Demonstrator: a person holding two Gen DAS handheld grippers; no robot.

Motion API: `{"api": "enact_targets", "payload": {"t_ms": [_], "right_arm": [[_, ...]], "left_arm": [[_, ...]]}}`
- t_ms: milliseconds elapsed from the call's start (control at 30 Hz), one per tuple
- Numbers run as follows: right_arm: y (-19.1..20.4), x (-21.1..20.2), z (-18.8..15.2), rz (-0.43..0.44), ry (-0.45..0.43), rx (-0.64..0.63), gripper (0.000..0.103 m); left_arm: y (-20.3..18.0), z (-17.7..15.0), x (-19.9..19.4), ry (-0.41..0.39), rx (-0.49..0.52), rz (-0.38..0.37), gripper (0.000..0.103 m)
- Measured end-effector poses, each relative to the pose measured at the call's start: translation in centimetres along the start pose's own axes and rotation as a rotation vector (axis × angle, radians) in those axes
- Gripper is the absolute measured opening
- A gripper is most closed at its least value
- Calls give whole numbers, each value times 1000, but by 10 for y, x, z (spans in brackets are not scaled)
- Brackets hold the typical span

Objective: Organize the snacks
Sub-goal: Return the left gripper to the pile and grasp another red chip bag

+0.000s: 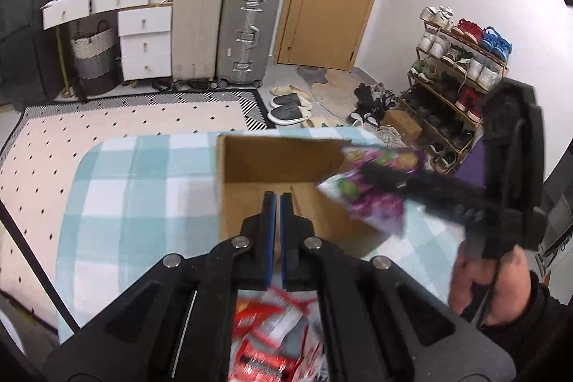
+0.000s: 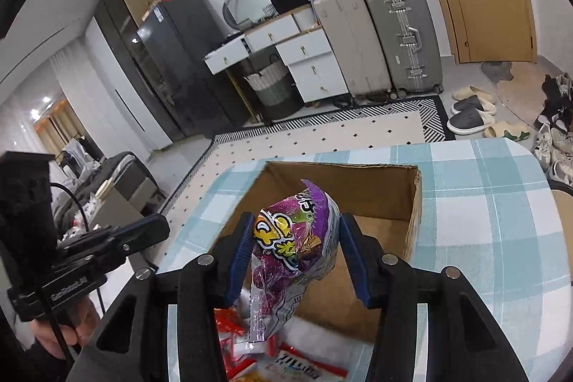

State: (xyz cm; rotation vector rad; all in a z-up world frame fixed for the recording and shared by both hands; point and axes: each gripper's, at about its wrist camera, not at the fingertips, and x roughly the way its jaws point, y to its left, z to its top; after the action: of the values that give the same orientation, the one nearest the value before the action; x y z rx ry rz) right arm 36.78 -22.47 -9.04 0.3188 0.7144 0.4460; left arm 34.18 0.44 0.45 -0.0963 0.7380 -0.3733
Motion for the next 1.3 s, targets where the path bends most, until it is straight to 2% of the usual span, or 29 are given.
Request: {"api": "enact_targets", "payload": {"t_ms": [167,200,300,333,367,433,500,667,1000,1100,1133,1167,1233,1300], "right_arm": [[15,-30,-26,31,-21,-22,48],[17,-40,-35,32,-28,-30,48],[29,-54,-53,42,-42,-56,48],[33,-60,-60,44,-46,-62,48],[37,-64,-66,44,-50,-69,48],[43,-72,-78,57,-58,-79,48],[47,-78,-87,74,-67,-73,48],[52,-87,-108,100,-67,-49,48],[46,-91,-122,111,-64,-9,48],[44,-92,-123,113,-61,3,48],[45,-93,-124,113,-61,2,48],[45,-94,-124,111,-63,1,48],[45,-96,-125,113,-66,6,48],[45,-97,-125,112,-67,9,48]], "left_arm": [[26,-44,-24,31,-50,16,0],[31,-52,-26,38,-55,26,3],[48,-78,-25,69,-125,12,35],[54,-86,-24,70,-156,7,58],[58,-95,-25,60,-177,1,69],[63,-108,-25,33,-200,15,72],[63,-118,-21,40,-194,25,77],[60,-127,2,77,-178,31,78],[70,-136,63,177,-239,-9,78],[72,-141,73,182,-251,-34,68],[73,-141,74,173,-250,-29,59],[74,-142,74,165,-250,-24,44],[75,-144,79,178,-245,-35,33],[74,-145,80,174,-223,-35,29]]}}
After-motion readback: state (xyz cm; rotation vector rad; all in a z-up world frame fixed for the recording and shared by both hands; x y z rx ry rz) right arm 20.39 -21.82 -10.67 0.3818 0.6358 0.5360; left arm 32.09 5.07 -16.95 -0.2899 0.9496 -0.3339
